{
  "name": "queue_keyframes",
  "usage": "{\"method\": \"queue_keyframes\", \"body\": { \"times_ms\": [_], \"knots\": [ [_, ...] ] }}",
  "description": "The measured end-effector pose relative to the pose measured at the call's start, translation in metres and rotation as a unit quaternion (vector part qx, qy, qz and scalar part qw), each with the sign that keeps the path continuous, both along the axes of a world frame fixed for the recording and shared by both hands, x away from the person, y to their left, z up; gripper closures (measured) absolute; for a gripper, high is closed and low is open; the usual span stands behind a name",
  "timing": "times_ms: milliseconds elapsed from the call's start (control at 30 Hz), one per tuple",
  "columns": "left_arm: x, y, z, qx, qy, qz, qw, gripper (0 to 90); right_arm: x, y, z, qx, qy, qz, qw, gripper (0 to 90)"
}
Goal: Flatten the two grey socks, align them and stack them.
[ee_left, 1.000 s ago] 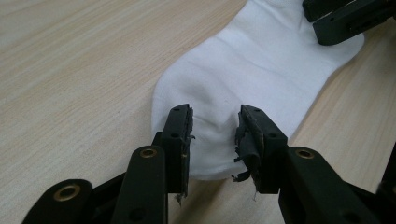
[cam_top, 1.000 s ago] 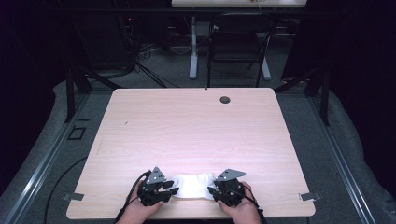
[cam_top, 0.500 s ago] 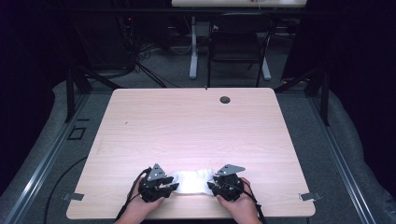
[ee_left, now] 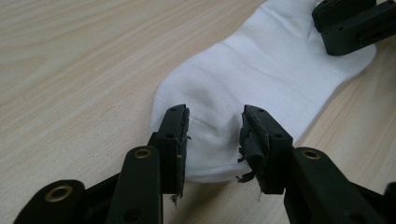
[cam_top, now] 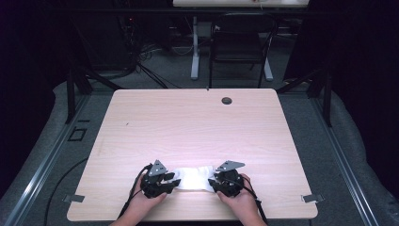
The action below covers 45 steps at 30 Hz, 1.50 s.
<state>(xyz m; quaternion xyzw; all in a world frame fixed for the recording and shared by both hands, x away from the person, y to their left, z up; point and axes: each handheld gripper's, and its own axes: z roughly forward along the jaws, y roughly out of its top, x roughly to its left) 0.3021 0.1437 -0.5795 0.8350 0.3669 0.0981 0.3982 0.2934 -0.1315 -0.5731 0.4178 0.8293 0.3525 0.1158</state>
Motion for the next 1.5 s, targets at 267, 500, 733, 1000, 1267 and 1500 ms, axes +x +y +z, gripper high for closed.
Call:
{"method": "queue_keyframes", "body": {
  "times_ms": [267,500,733,1000,1267,1500],
  "knots": [
    [0.008,0.000,-0.001,-0.002,-0.004,0.004,1.0000,59.4,0.010,0.000,0.000,0.013,0.005,-0.010,0.9999,64.8],
    [0.009,0.000,-0.001,-0.009,-0.003,0.008,0.9999,56.8,0.011,-0.001,-0.001,0.022,0.005,-0.014,0.9996,63.6],
    [0.007,0.004,0.007,-0.023,-0.014,0.009,0.9996,51.7,0.008,-0.001,0.007,0.036,-0.016,-0.017,0.9991,60.2],
    [0.004,0.016,0.019,-0.029,-0.033,0.022,0.9988,46.9,0.001,-0.006,0.023,0.036,-0.047,-0.011,0.9982,52.1],
    [0.002,0.033,0.027,-0.025,-0.029,0.034,0.9987,45.0,-0.007,-0.016,0.031,0.026,-0.046,-0.008,0.9986,48.0],
    [-0.005,0.045,0.032,-0.011,-0.030,0.035,0.9989,43.9,-0.016,-0.030,0.033,0.031,-0.026,-0.021,0.9989,47.0]
  ]
}}
